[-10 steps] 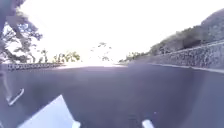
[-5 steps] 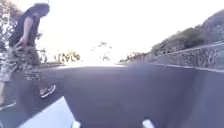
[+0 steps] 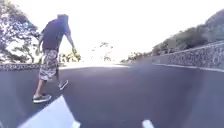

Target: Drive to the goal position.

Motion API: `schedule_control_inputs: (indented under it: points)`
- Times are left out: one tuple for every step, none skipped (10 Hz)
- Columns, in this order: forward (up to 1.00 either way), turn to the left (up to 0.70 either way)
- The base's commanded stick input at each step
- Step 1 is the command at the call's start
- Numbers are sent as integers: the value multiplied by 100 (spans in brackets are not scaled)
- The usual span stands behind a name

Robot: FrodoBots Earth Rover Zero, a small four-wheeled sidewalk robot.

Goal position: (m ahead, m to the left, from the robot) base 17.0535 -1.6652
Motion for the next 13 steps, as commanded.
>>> schedule_control_inputs:
  points:
    - [70, -16]
    - [70, -26]
    - [70, -35]
    - [70, -35]
    - [70, -35]
    - [70, -35]
    - [70, -35]
    - [70, -35]
    - [70, -35]
    - [70, -35]
    - [70, -35]
    - [70, -35]
    - [70, -35]
